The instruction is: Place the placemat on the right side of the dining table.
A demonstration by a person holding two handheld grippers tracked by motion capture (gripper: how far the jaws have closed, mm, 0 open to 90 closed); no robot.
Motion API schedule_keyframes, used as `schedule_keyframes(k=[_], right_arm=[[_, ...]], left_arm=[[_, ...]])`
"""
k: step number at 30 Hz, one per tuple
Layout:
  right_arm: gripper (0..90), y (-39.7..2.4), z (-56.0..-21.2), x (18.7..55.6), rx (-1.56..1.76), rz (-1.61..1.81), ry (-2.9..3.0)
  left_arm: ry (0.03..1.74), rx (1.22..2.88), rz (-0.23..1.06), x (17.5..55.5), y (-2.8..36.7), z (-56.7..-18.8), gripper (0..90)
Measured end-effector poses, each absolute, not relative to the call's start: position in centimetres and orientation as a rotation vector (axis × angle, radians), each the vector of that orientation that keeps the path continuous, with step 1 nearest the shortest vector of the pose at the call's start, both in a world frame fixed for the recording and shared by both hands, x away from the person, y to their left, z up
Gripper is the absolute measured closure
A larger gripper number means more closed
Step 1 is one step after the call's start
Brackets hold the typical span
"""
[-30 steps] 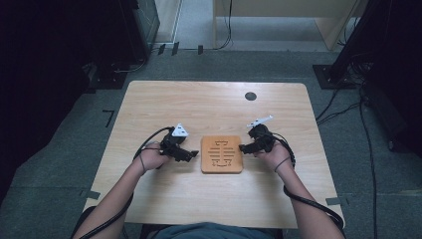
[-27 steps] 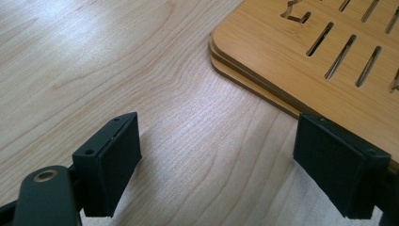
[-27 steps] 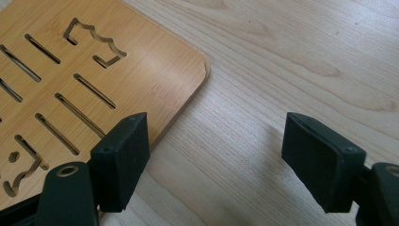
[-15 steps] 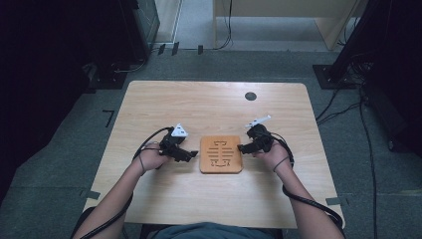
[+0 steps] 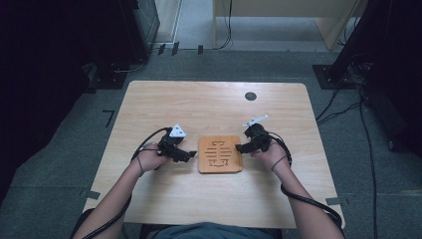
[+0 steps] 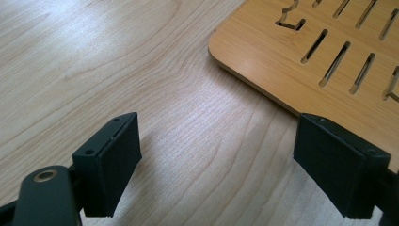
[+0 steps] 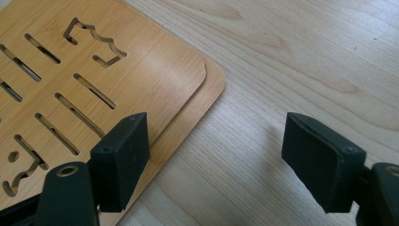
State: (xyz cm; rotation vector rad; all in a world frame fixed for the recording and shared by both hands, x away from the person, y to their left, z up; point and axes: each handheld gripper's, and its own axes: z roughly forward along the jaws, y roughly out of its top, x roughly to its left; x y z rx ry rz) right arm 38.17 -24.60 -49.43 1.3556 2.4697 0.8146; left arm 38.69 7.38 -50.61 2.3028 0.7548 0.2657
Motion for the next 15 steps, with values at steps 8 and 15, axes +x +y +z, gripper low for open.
schedule_keyframes(k=[8, 15], right_arm=[[23.3, -24.27, -49.44, 38.31, 1.339, 0.817, 2.477], [23.0, -23.97, -49.45, 38.43, 1.331, 0.821, 2.481]], left_arm=[[0.766, 2.297, 0.271, 38.61, 7.66, -50.5, 14.5], [0.766, 2.288, 0.273, 38.47, 7.76, -50.27, 14.6]])
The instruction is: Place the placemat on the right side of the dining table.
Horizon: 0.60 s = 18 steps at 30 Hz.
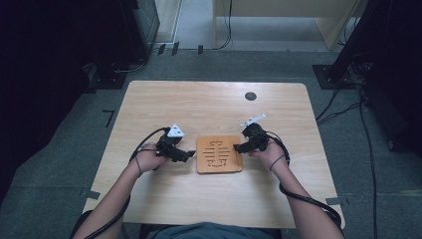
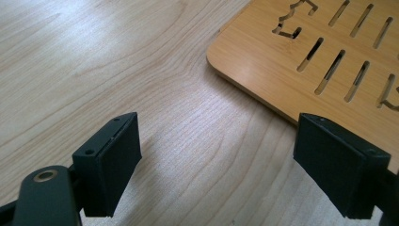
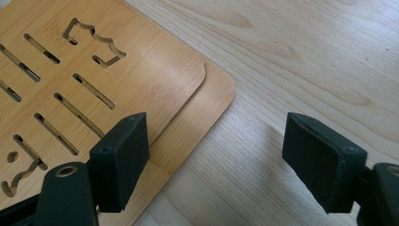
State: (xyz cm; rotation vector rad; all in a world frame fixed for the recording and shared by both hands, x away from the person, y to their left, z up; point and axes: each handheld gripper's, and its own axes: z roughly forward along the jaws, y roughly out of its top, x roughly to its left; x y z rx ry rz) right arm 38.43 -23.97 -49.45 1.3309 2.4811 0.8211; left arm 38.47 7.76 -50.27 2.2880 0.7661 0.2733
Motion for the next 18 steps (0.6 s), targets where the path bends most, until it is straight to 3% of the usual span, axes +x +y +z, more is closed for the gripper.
schedule_keyframes(k=[18], right_arm=[[20.4, -22.8, -49.5, 38.6, 1.307, 0.83, 2.494]], left_arm=[[0.761, 2.286, 0.275, 38.2, 7.7, -50.1, 14.5]])
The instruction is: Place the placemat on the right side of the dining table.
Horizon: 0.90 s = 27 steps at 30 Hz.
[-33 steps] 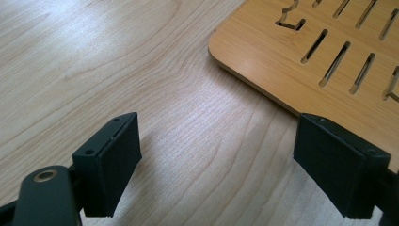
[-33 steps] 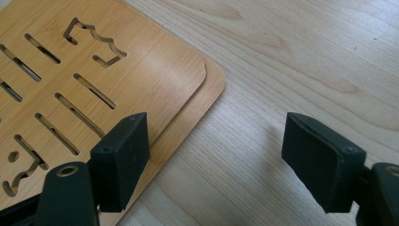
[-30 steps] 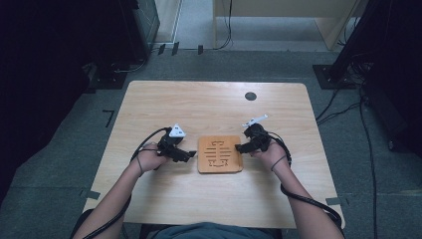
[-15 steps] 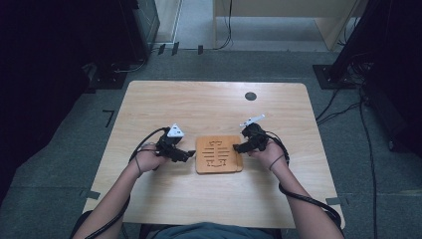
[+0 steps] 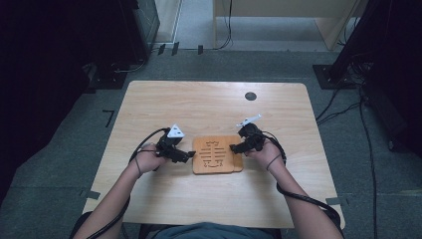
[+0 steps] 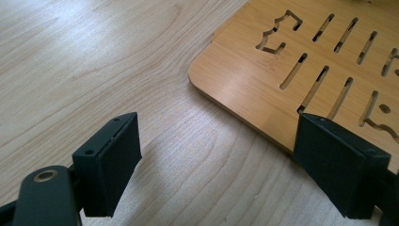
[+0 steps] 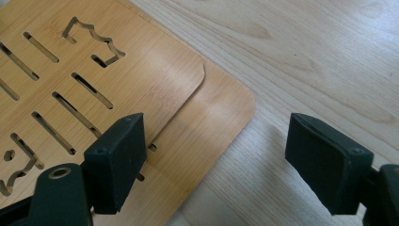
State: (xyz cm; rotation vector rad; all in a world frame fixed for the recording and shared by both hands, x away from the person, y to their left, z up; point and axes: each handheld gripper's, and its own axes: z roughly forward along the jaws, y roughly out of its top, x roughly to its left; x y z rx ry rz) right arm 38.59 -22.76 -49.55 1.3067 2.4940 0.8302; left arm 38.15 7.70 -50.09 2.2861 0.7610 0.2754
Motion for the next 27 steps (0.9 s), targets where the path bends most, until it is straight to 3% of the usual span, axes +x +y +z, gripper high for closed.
schedule_keyframes(k=[27], right_arm=[[19.0, -21.2, -48.0, 38.1, 1.303, 0.885, 2.483]], left_arm=[[0.791, 2.272, 0.251, 38.1, 7.9, -50.2, 14.5]])
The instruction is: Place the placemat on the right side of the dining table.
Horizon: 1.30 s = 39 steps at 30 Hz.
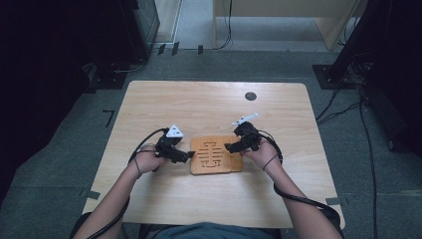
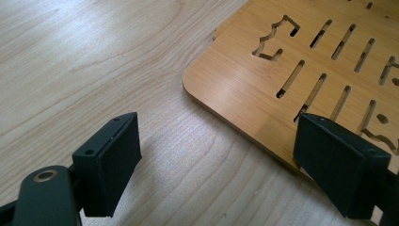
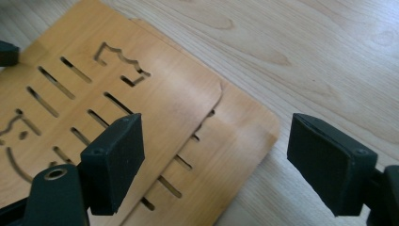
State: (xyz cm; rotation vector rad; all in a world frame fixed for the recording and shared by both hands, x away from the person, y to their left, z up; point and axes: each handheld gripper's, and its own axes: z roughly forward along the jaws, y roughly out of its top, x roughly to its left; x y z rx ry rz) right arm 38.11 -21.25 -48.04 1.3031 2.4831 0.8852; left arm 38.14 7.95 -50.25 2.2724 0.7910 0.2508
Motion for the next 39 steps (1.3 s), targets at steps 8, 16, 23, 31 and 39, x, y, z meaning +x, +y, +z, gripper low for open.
schedule_keyframes(k=[8, 16, 23, 31, 39], right_arm=[[17.7, -20.1, -47.8, 37.5, 1.289, 0.862, 2.518], [17.8, -19.4, -47.8, 37.3, 1.26, 0.864, 2.543], [19.6, -19.0, -48.0, 37.2, 1.232, 0.878, 2.555], [21.1, -18.7, -48.4, 37.2, 1.242, 0.873, 2.572], [25.0, -18.6, -48.6, 37.5, 1.308, 0.905, 2.611]], left_arm=[[0.796, 2.27, 0.247, 38.2, 8.0, -50.3, 14.5], [0.799, 2.27, 0.247, 38.2, 8.0, -50.4, 14.4], [0.803, 2.291, 0.242, 38.1, 7.9, -50.8, 14.5], [0.816, 2.282, 0.228, 38.2, 8.0, -50.8, 14.4], [0.824, 2.282, 0.232, 38.3, 8.0, -50.9, 13.0]])
